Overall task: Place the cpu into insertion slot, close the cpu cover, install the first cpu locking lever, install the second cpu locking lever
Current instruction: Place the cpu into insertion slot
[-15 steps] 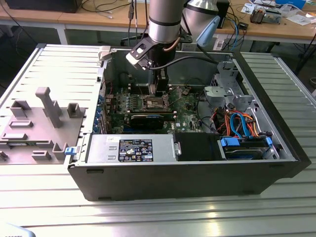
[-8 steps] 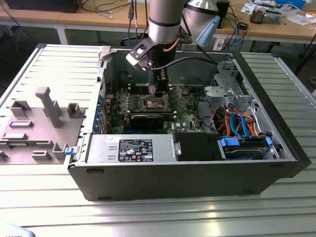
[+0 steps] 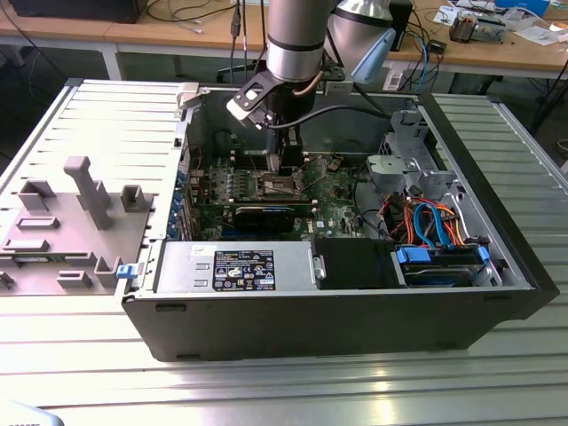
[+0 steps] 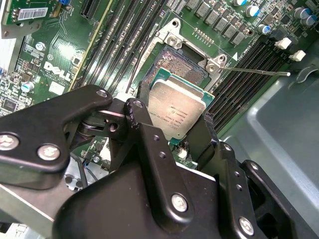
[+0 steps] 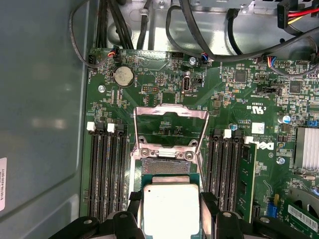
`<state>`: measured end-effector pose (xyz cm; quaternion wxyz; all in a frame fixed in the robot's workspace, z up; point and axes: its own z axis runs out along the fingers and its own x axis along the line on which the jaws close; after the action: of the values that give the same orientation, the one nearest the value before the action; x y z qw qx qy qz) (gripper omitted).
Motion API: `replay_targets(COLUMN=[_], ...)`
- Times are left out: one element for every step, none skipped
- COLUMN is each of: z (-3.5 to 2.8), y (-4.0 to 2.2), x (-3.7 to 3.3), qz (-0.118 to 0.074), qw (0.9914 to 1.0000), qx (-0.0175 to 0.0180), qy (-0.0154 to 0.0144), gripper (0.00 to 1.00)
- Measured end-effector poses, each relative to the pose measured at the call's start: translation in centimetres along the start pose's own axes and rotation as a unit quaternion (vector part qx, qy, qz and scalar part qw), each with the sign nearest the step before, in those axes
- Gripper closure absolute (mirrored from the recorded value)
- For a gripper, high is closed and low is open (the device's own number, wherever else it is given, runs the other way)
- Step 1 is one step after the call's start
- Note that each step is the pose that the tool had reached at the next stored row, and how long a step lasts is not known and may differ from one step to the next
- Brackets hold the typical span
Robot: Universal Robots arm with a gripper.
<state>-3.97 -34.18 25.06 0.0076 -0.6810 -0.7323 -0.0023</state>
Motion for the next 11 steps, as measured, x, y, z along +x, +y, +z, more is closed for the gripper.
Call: replay_targets(z=[0.0,0.09,0.14,0.2,0.2,0.23,0.24,0.24,0.25,0.28,0.29], y=[0.0,0.0,0.0,0.0,0.0,0.0,0.0,0.0,0.0,0.0,0.0], x=[0.0,0.0,0.0,0.0,0.0,0.0,0.0,0.0,0.0,0.0,0.0], qz=[0.0,0.0,0.0,0.0,0.0,0.0,0.0,0.0,0.0,0.0,0.0], qw=[1.0,1.0,1.0,1.0,1.0,1.0,1.0,1.0,1.0,1.0,1.0], qx=[0.0,0.0,0.0,0.0,0.0,0.0,0.0,0.0,0.0,0.0,0.0], qy=[0.0,0.0,0.0,0.0,0.0,0.0,0.0,0.0,0.0,0.0001,0.0], gripper=[0.45,0.45,0.45,0.45,0.45,0.45,0.45,0.45,0.45,0.45,0.45])
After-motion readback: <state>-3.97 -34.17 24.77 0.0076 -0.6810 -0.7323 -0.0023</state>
